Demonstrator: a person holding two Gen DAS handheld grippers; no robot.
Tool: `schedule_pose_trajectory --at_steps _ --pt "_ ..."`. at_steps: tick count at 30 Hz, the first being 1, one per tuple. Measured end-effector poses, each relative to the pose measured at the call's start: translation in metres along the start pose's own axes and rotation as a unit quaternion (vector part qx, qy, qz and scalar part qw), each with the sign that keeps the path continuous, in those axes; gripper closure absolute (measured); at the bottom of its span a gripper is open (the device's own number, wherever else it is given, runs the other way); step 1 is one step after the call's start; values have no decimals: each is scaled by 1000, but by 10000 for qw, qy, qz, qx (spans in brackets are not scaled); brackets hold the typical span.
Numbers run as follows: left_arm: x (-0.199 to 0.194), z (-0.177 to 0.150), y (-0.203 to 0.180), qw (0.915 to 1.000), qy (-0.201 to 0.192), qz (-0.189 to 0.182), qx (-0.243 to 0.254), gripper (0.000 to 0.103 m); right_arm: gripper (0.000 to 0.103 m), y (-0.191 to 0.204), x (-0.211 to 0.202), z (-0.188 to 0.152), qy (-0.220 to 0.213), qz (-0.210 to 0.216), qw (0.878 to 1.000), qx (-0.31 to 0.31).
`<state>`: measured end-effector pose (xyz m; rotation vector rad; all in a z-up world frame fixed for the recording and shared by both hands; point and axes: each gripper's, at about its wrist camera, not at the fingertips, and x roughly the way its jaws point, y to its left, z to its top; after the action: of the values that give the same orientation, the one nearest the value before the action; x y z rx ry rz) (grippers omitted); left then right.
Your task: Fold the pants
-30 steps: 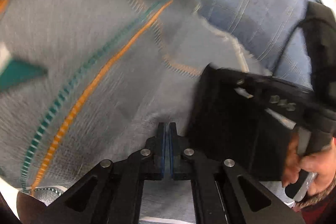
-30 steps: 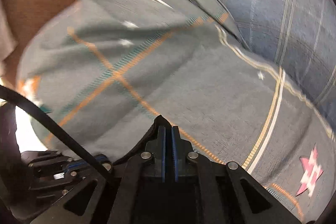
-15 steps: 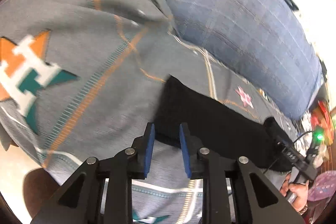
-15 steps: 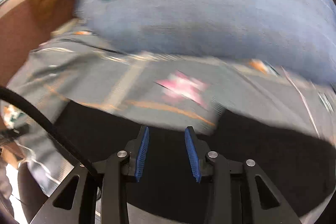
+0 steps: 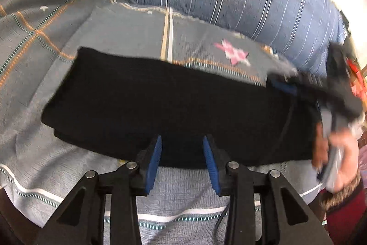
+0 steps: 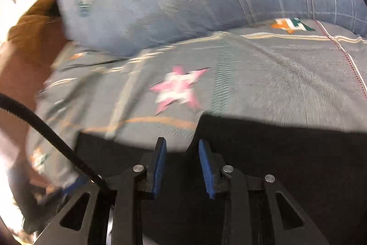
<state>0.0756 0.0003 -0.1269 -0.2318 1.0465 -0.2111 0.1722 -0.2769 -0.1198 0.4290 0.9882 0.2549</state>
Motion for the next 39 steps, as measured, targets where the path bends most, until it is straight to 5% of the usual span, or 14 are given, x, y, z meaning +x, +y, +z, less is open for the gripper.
schedule_pose_trajectory --at_steps 4,7,12,18,21,26,28,32,39 --pt "-9 -7 -7 9997 -28 55 241 67 63 -15 6 18 -274 -400 9981 373" --pt "-20 -9 -8 9997 -68 24 221 66 62 -17 -27 9 -684 -167 9966 420" --pt "-53 -9 -11 9990 -379 -80 209 62 48 -42 -99 -48 -1270 -500 9895 478" --pt "-83 -15 -18 9970 -758 -25 179 54 49 -123 -155 -115 -1542 -1857 9636 1147" --pt "-91 -17 -18 9959 -884 130 140 53 48 -133 -196 -140 -1994 -1800 9503 1573" --pt "-106 -21 -24 9879 -1260 830 356 50 42 -99 -214 -170 -2289 -1503 9490 1561" --pt "-114 -24 -28 9825 -1469 1051 454 35 42 -72 -210 -176 -2245 -1463 9551 1262" --pt "-133 -33 -35 9710 -1893 1359 541 26 37 -10 -204 -191 -2234 -1640 9596 483" --pt "-143 -45 -50 9604 -2150 1601 758 21 19 75 -211 -226 -2917 -2021 9315 -797"
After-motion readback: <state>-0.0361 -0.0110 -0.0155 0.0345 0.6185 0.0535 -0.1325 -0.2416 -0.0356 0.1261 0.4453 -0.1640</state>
